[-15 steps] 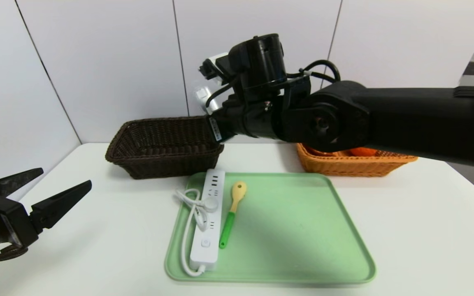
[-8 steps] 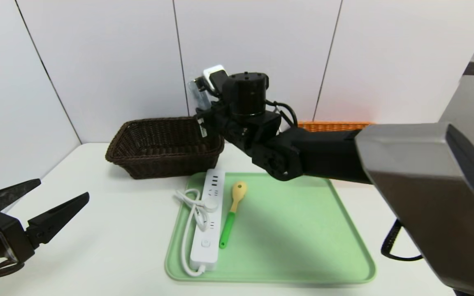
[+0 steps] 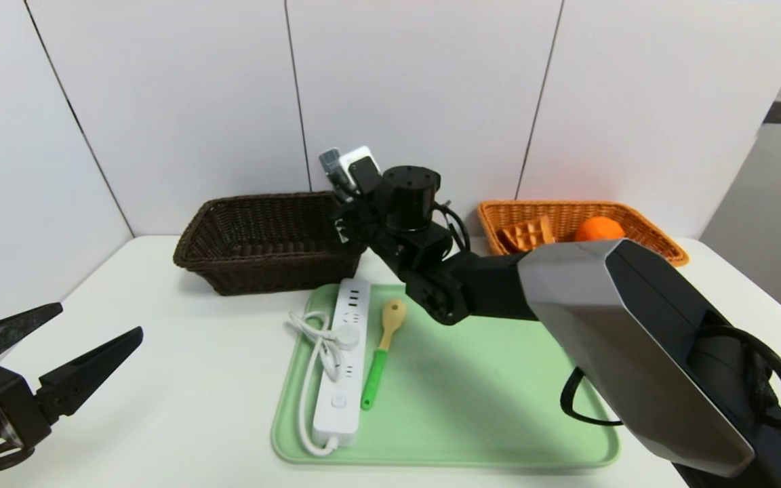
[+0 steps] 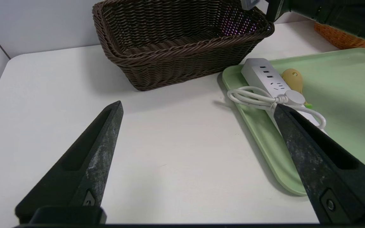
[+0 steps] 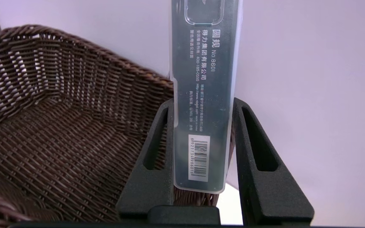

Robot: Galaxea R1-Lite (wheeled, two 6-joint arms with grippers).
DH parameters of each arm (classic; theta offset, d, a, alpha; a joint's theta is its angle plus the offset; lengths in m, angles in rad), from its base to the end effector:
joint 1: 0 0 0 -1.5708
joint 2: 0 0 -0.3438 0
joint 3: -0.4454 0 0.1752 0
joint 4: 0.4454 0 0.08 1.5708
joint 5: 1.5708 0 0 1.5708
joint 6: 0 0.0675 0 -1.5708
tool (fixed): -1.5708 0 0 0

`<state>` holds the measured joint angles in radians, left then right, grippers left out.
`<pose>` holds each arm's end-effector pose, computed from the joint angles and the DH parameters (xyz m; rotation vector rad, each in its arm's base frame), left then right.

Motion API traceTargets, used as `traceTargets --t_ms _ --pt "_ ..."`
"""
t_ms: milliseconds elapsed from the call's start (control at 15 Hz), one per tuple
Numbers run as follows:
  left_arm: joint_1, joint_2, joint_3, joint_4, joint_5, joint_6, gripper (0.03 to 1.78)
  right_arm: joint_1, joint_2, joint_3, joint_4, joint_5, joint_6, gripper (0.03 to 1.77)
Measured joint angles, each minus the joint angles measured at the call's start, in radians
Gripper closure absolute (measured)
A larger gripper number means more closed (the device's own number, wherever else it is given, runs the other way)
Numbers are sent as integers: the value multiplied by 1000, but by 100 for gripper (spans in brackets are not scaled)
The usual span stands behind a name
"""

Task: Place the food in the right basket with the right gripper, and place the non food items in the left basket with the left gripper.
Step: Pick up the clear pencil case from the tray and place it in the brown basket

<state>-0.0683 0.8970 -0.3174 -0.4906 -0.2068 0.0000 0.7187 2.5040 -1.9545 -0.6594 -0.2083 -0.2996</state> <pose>0.1034 -0.0210 0.2322 -0.0062 0.0891 -0.2749 0.4575 0.3817 0.2025 -0.2432 -0.1748 0.4905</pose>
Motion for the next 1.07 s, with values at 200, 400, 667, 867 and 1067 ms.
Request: traceTargets --t_ms 200,400,667,867,1067 --pt "0 -4 3 0 -1 0 12 9 7 -6 -19 9 6 125" --pt "-1 -5 3 0 -14 0 12 18 7 -7 -37 30 5 125" --pt "0 -6 4 0 -16 0 12 32 7 -7 -38 48 2 125" --pt "1 -7 4 0 -16 0 12 42 11 -7 -31 44 2 125" --pt "1 -8 6 0 -16 0 12 40 15 -7 -28 39 1 125"
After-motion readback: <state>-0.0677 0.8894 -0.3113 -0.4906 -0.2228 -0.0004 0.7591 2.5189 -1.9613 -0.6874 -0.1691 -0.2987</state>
